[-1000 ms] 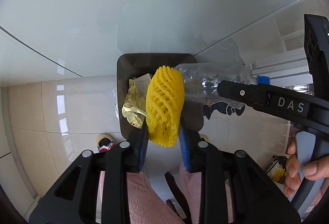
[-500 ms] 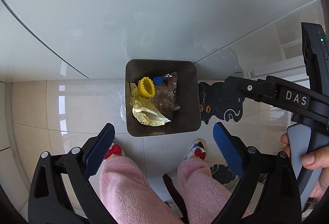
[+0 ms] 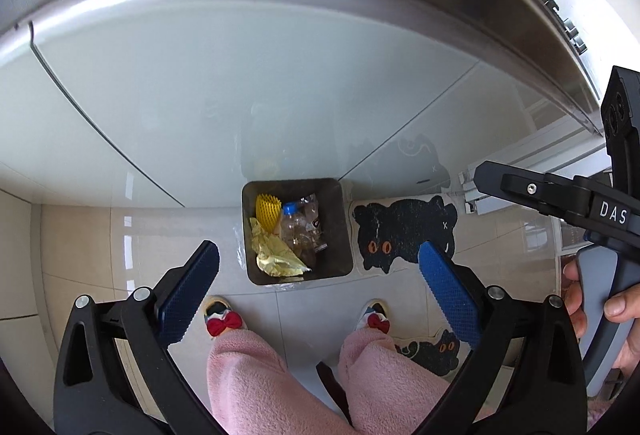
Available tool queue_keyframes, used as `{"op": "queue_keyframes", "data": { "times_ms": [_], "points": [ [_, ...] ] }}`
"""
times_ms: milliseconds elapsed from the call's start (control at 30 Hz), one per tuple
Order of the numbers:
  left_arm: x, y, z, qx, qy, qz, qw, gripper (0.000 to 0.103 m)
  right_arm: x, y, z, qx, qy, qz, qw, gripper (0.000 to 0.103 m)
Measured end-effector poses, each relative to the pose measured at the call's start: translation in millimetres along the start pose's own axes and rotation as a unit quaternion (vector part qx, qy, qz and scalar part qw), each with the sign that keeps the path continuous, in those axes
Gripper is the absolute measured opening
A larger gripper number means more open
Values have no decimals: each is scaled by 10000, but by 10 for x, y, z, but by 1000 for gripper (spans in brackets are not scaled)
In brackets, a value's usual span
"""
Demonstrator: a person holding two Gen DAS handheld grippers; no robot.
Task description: Collect trash
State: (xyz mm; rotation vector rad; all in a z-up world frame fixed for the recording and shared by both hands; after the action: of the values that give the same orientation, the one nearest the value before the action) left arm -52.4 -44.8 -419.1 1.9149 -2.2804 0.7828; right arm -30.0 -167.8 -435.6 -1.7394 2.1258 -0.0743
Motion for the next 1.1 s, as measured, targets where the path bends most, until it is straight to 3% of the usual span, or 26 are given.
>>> {"op": "queue_keyframes", "data": {
  "times_ms": [300, 533, 800, 1100],
  "points": [
    [255, -527, -904, 987, 66, 75, 9951, 95, -84, -412, -940, 990, -168, -245, 9946, 100],
    [363, -994, -1403, 1553, -65, 197, 9876, 95, -187, -835, -1426, 1630, -205, -389, 9857, 100],
    [333, -1657, -1730, 2059, -462, 355, 9768, 95, -240, -1503, -1699, 2168, -96, -392, 9754, 100],
    [208, -2466, -1773, 2338, -666, 361, 9693, 95, -533, -2310, -1712, 2432, -137, -473, 9687, 100]
  ]
}}
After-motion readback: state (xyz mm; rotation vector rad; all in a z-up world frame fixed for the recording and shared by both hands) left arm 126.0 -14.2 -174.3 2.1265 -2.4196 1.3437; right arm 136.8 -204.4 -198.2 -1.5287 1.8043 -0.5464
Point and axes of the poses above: each gripper's, at about its wrist camera, not at the fingertips, and z roughly the way its jaws point, x to its right, y to its underside, the point moved 10 cm from there along z, roughly the way its jaws point, and after that the axes turned 6 degrees about y, right-handed, at the moved point
